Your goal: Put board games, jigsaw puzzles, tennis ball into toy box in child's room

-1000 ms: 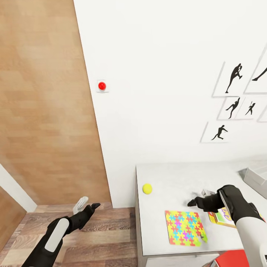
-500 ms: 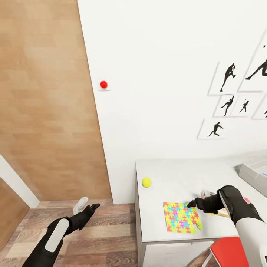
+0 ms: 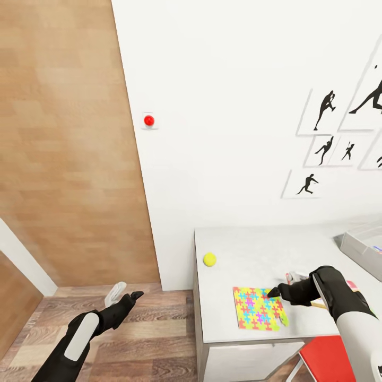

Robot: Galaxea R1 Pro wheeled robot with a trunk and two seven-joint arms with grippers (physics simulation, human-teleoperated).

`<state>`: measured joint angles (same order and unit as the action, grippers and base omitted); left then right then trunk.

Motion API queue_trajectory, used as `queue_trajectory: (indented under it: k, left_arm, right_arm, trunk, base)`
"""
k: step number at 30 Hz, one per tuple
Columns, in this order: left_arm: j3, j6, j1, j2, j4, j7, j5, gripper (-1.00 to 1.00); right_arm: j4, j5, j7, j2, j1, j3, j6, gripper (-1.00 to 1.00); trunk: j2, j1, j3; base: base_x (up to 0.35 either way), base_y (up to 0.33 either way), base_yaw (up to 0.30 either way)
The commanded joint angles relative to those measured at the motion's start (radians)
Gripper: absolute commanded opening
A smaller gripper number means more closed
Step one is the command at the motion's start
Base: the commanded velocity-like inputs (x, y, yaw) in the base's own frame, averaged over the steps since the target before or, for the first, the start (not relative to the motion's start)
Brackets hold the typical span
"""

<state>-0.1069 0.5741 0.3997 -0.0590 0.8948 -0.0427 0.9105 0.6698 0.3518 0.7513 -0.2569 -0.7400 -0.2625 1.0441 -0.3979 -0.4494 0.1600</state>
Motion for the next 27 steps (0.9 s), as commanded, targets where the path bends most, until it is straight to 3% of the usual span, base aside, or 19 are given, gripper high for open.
queue_trajectory:
  k: [1,27]
  left_arm:
    - [-0.001,0.006,0.001,0.0,0.001,-0.005,0.008,1.0]
    - [-0.001,0.006,0.001,0.0,0.001,-0.004,0.008,1.0]
  right_arm:
    - [-0.002,0.011,0.01,0.001,-0.001,-0.003,0.003,1.0]
    - [-0.057,0.011,0.01,0.012,-0.006,0.003,0.003,1.0]
  trunk:
    - [-0.002,-0.001,0.002]
    - [-0.002,-0.001,0.002]
  base:
    - [-0.009,0.0,0.0]
    - [-0.002,0.0,0.0]
